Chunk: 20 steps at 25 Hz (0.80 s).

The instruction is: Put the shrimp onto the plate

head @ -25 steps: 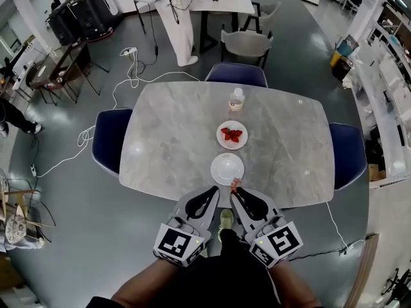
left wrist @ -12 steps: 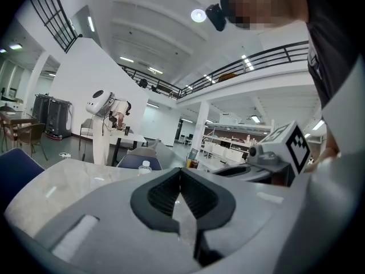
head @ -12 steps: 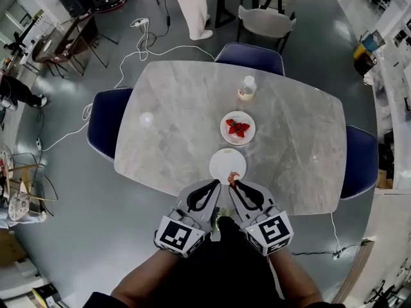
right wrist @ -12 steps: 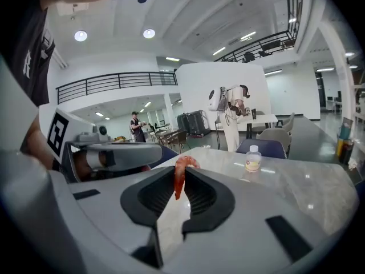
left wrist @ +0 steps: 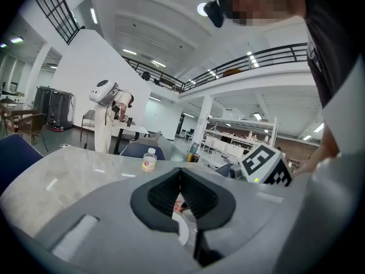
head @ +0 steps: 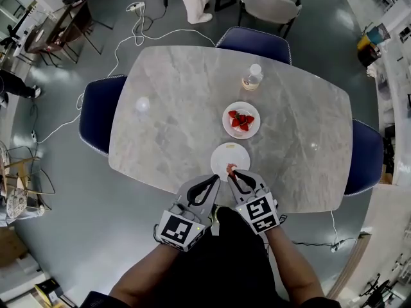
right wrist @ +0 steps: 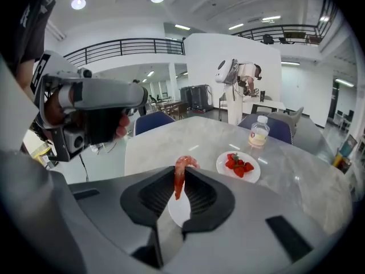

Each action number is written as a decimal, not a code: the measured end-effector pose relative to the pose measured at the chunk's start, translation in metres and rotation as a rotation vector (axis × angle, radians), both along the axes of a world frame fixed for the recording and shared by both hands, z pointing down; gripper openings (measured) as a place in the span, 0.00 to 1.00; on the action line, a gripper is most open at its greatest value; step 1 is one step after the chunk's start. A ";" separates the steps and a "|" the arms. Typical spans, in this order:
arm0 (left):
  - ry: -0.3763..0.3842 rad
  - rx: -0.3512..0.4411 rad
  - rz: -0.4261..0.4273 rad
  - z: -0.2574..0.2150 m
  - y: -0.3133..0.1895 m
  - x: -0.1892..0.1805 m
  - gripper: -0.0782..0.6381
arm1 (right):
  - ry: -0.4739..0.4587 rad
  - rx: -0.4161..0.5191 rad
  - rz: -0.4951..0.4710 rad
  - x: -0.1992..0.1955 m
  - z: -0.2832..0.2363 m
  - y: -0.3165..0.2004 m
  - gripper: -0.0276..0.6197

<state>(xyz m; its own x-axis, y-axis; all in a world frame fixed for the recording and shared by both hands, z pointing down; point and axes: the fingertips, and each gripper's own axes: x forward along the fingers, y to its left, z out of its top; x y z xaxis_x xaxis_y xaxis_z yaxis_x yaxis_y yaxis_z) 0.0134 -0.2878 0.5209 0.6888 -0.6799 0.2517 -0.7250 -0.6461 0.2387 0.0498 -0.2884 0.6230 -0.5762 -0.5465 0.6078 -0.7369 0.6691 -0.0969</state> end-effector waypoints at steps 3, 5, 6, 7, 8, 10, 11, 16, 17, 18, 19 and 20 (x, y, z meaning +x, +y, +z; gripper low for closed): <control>-0.004 -0.012 0.007 0.016 -0.005 -0.002 0.12 | 0.049 -0.029 -0.032 -0.002 0.029 0.000 0.13; -0.010 -0.012 0.014 0.026 -0.008 -0.003 0.12 | 0.086 -0.039 -0.053 -0.002 0.047 0.000 0.13; -0.012 -0.013 0.017 0.031 -0.010 -0.004 0.12 | 0.103 -0.042 -0.061 -0.002 0.055 -0.001 0.13; -0.014 -0.013 0.019 0.035 -0.011 -0.004 0.12 | 0.120 -0.045 -0.068 -0.002 0.063 -0.002 0.13; -0.015 -0.014 0.020 0.040 -0.012 -0.005 0.12 | 0.136 -0.047 -0.077 -0.002 0.071 -0.003 0.13; -0.016 -0.015 0.021 0.049 -0.013 -0.005 0.12 | 0.174 -0.052 -0.101 -0.003 0.087 -0.004 0.13; -0.017 -0.015 0.021 0.052 -0.014 -0.005 0.12 | 0.193 -0.057 -0.114 -0.003 0.094 -0.004 0.13; -0.025 -0.015 0.018 0.059 -0.016 -0.009 0.12 | 0.264 -0.075 -0.165 -0.006 0.119 -0.004 0.13; -0.027 -0.016 0.015 0.060 -0.016 -0.011 0.12 | 0.275 -0.079 -0.173 -0.007 0.122 -0.004 0.13; -0.028 -0.017 0.012 0.061 -0.016 -0.012 0.12 | 0.287 -0.084 -0.183 -0.008 0.126 -0.004 0.13; -0.031 -0.017 0.010 0.061 -0.016 -0.013 0.12 | 0.300 -0.088 -0.192 -0.008 0.129 -0.004 0.13; -0.033 -0.017 0.009 0.062 -0.017 -0.013 0.12 | 0.314 -0.092 -0.201 -0.008 0.133 -0.005 0.13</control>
<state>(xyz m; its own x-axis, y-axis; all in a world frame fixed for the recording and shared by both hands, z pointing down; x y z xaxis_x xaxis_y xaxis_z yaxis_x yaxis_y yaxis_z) 0.0004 -0.3046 0.5830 0.6860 -0.6691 0.2860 -0.7268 -0.6485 0.2261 0.0413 -0.2930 0.7559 -0.4445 -0.3765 0.8128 -0.5953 0.8022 0.0460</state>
